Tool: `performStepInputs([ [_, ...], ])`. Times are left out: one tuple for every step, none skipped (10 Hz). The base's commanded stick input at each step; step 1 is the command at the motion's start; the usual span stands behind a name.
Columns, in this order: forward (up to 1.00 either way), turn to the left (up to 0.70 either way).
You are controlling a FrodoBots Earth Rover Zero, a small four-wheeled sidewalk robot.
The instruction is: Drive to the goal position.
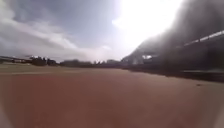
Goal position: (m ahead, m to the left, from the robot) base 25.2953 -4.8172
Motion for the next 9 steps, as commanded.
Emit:
performStepInputs([
  [0.70,0.00],
  [0.70,0.00],
  [0.70,0.00],
  [0.70,0.00],
  [0.70,0.00],
  [0.70,0.00],
  [0.70,0.00],
  [0.70,0.00],
  [0.70,0.00],
])
